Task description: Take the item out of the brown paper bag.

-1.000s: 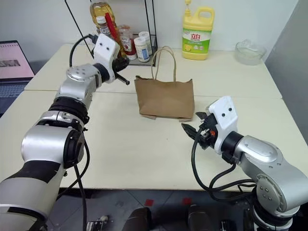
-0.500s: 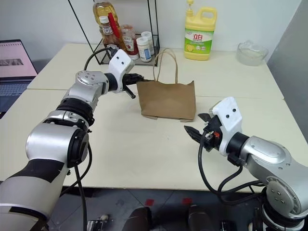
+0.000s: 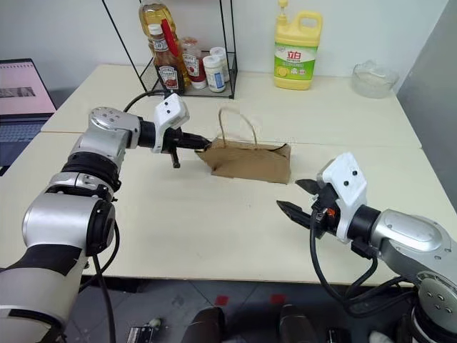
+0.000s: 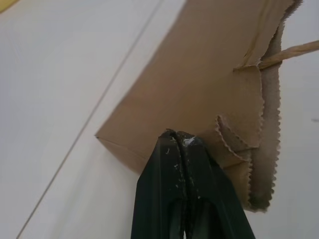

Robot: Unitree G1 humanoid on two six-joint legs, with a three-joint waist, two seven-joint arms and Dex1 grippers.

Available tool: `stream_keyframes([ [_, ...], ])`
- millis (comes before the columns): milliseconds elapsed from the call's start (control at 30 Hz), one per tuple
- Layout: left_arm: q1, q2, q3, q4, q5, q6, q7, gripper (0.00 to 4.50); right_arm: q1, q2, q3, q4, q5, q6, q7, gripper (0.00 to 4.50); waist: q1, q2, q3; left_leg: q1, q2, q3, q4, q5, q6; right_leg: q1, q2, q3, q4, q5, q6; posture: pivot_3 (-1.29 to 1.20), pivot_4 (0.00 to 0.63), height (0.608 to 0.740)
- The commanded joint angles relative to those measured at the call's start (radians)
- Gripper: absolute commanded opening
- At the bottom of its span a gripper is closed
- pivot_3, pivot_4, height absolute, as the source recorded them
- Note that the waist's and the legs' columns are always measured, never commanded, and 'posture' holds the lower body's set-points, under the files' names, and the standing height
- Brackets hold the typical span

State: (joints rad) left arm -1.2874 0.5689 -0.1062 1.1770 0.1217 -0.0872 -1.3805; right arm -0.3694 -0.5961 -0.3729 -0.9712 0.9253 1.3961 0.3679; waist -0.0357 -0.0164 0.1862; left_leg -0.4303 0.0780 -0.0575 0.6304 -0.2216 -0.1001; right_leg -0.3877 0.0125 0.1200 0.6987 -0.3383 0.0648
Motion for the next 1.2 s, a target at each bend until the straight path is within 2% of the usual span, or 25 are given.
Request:
stream_keyframes([
  [33,0.055,0.036,-0.012,-0.159,-0.040,0.053,-0.134,0.02,0.012,-0.035,-0.026,-0.059,0.058,-0.044,-0.012,3.03,0.000,0.000,0.000,0.000,0.000,0.000,0.000,0.000,0.000,0.000,0.000,0.000,0.000,0.000,0.000,0.00,0.150,0.740],
  [167,0.203,0.100,-0.051,-0.455,-0.121,0.181,-0.229,0.02,0.034,-0.077,-0.026,-0.046,0.105,-0.076,-0.026,3.03,-0.004,0.000,0.000,0.000,0.001,0.000,0.000,0.000,0.000,0.000,0.000,0.000,0.000,0.000,0.000,0.00,0.150,0.740],
  [300,0.408,0.232,-0.137,-0.821,-0.284,0.351,-0.234,0.02,0.051,-0.121,-0.012,-0.030,0.136,-0.114,-0.038,3.03,-0.014,0.000,0.000,0.000,0.002,0.000,0.000,0.000,0.000,0.000,0.000,0.000,0.001,0.000,0.000,0.00,0.150,0.740],
  [400,0.469,0.261,-0.126,-0.924,-0.309,0.372,-0.234,0.02,0.059,-0.151,0.003,-0.022,0.152,-0.144,-0.049,3.03,-0.012,0.000,0.000,0.000,0.002,-0.002,0.001,0.000,0.001,0.000,0.000,-0.001,0.002,0.000,0.000,0.00,0.150,0.740],
  [533,0.427,0.247,-0.061,-0.942,-0.311,0.226,-0.199,0.02,0.088,-0.194,0.035,-0.040,0.119,-0.215,-0.031,3.03,0.000,0.000,0.000,0.000,0.001,-0.003,0.004,0.000,0.002,0.002,0.001,-0.002,0.003,0.000,0.000,0.00,0.150,0.740],
  [567,0.420,0.245,-0.056,-0.954,-0.321,0.208,-0.208,0.40,0.099,-0.205,0.044,-0.043,0.119,-0.230,-0.024,3.03,0.002,0.000,0.000,0.000,0.001,-0.003,0.005,0.000,0.002,0.002,0.001,-0.002,0.003,0.000,0.000,0.00,0.150,0.740],
  [633,0.431,0.267,-0.088,-1.001,-0.356,0.150,-0.229,0.88,0.123,-0.221,0.066,-0.048,0.125,-0.254,-0.011,3.03,0.003,0.000,0.000,0.000,0.001,-0.003,0.005,0.000,0.003,0.002,0.001,-0.002,0.003,0.000,0.000,0.00,0.150,0.740],
  [767,0.471,0.307,-0.195,-1.025,-0.355,-0.061,-0.234,2.11,0.157,-0.249,0.132,-0.060,0.121,-0.294,0.006,3.03,0.003,0.000,0.000,0.000,0.001,-0.002,0.005,0.000,0.003,0.002,0.001,-0.002,0.003,0.000,0.000,0.00,0.150,0.740],
  [933,0.450,0.243,-0.252,-0.910,-0.303,-0.342,-0.234,3.63,0.189,-0.287,0.191,-0.071,0.114,-0.338,0.032,3.03,0.004,0.000,0.000,0.000,0.001,-0.003,0.007,0.000,0.003,0.002,0.001,-0.002,0.004,0.000,0.000,0.00,0.150,0.740],
  [1200,0.448,0.163,-0.315,-0.776,-0.249,-0.605,-0.234,3.63,0.215,-0.316,0.251,-0.070,0.083,-0.396,0.029,3.03,0.004,0.000,0.000,0.000,0.001,-0.003,0.009,-0.001,0.003,0.003,0.001,-0.001,0.004,0.000,0.000,0.00,0.150,0.740],
])
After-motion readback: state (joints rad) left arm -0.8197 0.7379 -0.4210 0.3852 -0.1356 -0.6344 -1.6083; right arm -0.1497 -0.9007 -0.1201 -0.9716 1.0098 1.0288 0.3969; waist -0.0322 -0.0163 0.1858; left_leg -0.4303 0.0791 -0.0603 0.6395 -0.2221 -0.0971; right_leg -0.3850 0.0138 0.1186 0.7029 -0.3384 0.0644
